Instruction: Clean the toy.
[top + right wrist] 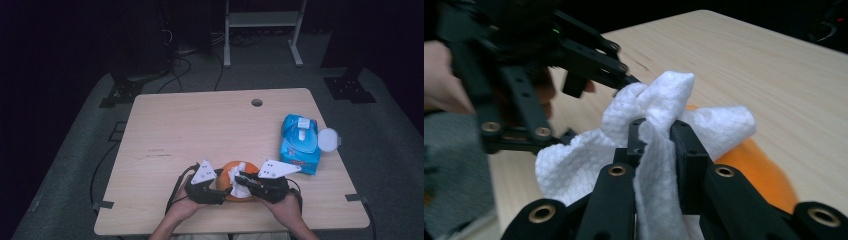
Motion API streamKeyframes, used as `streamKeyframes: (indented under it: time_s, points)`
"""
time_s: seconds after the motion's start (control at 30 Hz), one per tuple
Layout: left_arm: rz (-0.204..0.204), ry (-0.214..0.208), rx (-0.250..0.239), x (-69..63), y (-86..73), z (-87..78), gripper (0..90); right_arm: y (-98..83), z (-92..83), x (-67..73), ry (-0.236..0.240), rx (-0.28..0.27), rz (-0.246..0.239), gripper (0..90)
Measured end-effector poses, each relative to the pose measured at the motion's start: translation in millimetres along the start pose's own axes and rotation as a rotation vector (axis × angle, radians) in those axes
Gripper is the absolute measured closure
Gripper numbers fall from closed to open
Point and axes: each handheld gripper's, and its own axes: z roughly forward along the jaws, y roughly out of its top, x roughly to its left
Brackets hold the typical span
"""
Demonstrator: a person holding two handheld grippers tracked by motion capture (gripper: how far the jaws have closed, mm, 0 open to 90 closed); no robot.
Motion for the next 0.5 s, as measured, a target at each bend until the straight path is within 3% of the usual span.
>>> streamKeyframes:
  time_s: [0.13,0.2,0.27,0.4,0.47,0.5]
  points:
    - [-0.097,0.011,0.010,10.1,-5.1,4.0,12.9,-6.2,-7.1,-16.2,-0.032,-0.004,0.062,79.9]
    - [-0.160,-0.019,0.004,13.6,-9.2,9.1,9.8,-6.8,-8.8,-18.8,-0.028,-0.008,0.076,79.8]
    - [-0.169,-0.055,0.012,12.9,-13.4,14.9,10.8,-6.6,-7.7,-17.8,-0.027,-0.006,0.075,79.8]
    - [-0.079,-0.022,0.019,2.2,-9.4,15.5,30.7,-3.9,-3.4,-6.5,0.000,0.003,0.050,80.1]
    - [-0.016,-0.001,0.010,-4.8,-3.3,13.0,34.5,1.2,0.0,5.1,0.034,0.001,0.014,80.0]
    - [0.017,0.012,0.019,-7.5,-1.6,11.9,34.9,3.9,1.7,9.9,0.028,0.008,-0.021,80.0]
